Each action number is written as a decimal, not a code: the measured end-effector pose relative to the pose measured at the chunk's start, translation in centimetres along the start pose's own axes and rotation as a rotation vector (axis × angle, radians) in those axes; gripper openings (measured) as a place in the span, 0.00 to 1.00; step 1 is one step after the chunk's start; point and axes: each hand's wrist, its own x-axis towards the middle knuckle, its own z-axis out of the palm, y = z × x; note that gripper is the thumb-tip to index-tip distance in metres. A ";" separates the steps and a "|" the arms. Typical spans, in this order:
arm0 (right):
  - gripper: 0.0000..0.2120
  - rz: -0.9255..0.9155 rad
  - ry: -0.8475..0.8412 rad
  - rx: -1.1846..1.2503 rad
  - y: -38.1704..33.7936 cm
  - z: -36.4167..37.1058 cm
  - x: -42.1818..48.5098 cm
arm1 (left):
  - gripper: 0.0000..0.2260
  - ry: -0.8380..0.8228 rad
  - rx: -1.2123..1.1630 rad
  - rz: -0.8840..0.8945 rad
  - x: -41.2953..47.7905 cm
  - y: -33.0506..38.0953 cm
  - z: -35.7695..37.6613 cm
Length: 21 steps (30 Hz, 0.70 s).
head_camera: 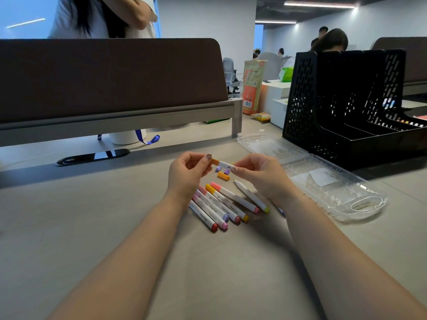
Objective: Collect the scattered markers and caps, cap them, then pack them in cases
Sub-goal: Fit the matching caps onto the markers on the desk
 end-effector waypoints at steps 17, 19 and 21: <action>0.09 0.108 0.100 -0.461 1.2 2.2 0.9 | 0.13 0.003 0.479 0.177 0.6 -1.1 -0.3; 0.10 0.084 0.113 -0.622 1.2 2.2 0.8 | 0.15 0.044 0.530 0.171 0.7 -1.3 -0.4; 0.10 0.050 0.134 -0.747 1.1 2.5 0.8 | 0.15 0.077 0.543 0.166 0.7 -1.5 -0.4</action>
